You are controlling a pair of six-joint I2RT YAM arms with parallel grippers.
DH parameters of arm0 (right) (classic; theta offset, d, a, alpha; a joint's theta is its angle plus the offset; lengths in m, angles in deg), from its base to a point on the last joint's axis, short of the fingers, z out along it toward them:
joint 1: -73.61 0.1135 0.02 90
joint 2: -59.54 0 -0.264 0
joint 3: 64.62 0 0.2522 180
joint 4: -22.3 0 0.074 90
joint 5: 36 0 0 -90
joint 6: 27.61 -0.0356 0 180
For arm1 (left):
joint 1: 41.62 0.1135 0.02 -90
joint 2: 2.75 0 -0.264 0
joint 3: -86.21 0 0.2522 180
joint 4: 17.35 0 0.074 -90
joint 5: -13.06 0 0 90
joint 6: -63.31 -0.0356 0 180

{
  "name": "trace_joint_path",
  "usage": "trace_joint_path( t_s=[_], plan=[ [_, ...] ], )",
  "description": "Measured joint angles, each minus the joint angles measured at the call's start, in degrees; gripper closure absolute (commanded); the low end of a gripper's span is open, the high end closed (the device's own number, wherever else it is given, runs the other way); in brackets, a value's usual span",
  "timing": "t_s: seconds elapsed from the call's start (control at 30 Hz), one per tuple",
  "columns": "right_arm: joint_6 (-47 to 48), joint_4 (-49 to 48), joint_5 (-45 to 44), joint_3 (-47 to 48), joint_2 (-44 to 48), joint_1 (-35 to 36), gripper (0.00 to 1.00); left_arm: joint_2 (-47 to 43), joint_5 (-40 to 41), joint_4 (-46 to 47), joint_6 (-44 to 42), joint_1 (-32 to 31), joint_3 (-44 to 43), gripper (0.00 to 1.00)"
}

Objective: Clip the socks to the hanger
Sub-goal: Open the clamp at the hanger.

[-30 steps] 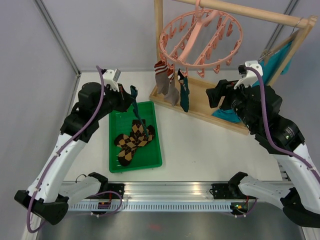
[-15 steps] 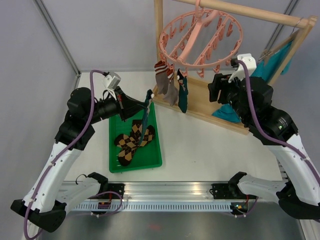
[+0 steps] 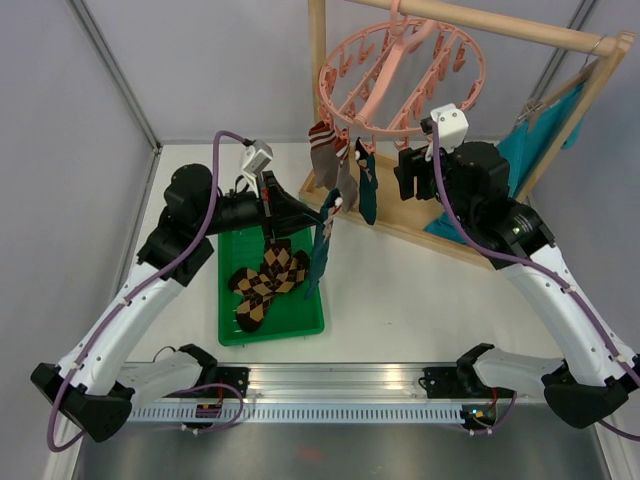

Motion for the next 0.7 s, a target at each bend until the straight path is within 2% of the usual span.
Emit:
trace_joint_path(
  t_s=[0.33,0.7],
  plan=[
    [5.05,-5.6,0.0,-0.48,-3.39,-0.04,0.26,3.76,0.5,3.67,0.28,-5.33,-0.09,0.98],
    [6.99,-10.19,0.63,-0.85,-7.08,-3.28,0.26,5.6,3.41,2.99,-0.22,-8.7,-2.19,0.98]
  ],
)
